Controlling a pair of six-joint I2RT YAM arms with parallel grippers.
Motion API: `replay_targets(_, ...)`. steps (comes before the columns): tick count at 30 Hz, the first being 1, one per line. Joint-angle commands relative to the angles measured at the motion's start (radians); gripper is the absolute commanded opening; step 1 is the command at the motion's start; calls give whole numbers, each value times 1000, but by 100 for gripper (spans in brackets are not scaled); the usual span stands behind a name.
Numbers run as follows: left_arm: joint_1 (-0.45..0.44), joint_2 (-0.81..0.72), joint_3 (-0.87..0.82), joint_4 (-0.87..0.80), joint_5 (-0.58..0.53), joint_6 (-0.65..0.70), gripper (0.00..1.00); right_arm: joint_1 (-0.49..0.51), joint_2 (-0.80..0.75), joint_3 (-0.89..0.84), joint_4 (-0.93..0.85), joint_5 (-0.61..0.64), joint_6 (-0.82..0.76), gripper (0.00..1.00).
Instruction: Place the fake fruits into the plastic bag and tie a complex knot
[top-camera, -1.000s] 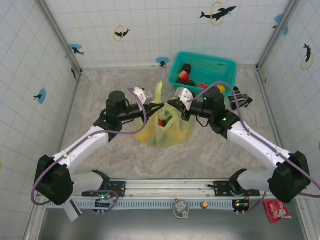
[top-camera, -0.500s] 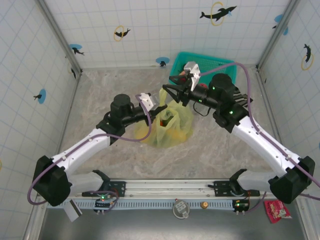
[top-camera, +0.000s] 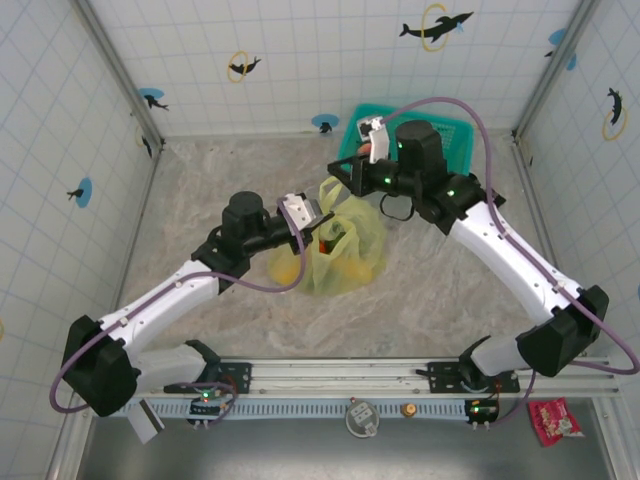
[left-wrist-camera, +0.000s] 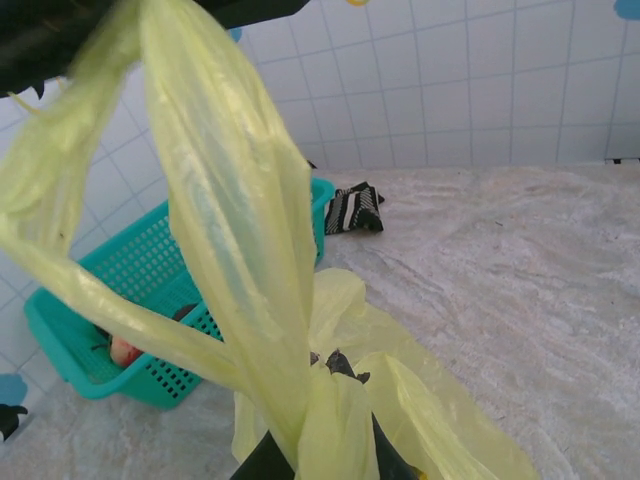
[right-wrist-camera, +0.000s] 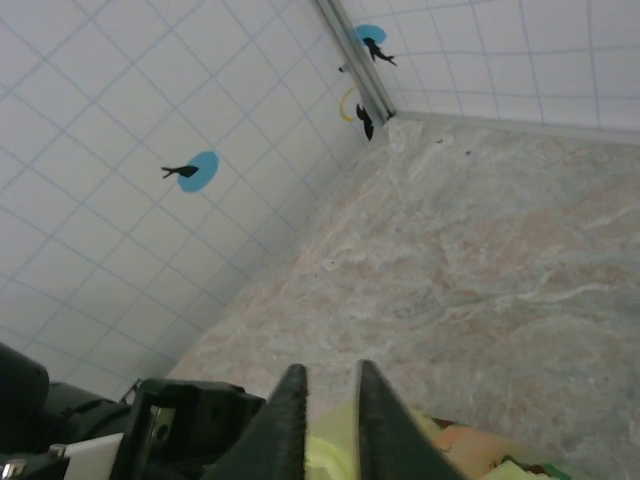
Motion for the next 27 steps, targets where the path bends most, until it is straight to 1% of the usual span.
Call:
replay_targets(1,-6,-24,-8,-22,-13,44,0,-22,-5,60,-49,-46,29,5)
replay_targets(2,-7,-24,-10,-23,-16,44,0,-29,-10,61,-46,-52,35,1)
replay_targets(5,-7,-22,-6,-26,-22,44,0,-44,-24,62,-28,-80,62,0)
replay_targets(6,-7,-22,-8,-26,-23,44,0,-45,-27,62,-26,-88,66,1)
replay_targets(8,-7,-20,-8,-25,-21,43,0,-47,-30,65,-21,-110,84,24)
replay_targets(10,-8,-21,-8,-25,-19,43,0,-47,-22,78,-33,-136,100,42)
replay_targets(11,-8,-20,-8,-27,-19,46,0,-49,-14,86,-47,-146,111,46)
replay_targets(13,-11,-21,-10,-33,-20,54,0,-63,11,119,-81,-180,150,48)
replay_targets(16,-14,-22,-10,-37,-25,61,0,-81,51,179,-147,-241,185,47)
replay_targets(20,-18,-21,-8,-44,-27,65,0,-79,56,186,-148,-306,214,47)
replay_targets(24,-18,-21,-6,-46,-28,67,0,-77,62,182,-189,-302,198,46)
replay_targets(27,-19,-21,-4,-47,-29,66,0,-64,66,164,-199,-307,188,42)
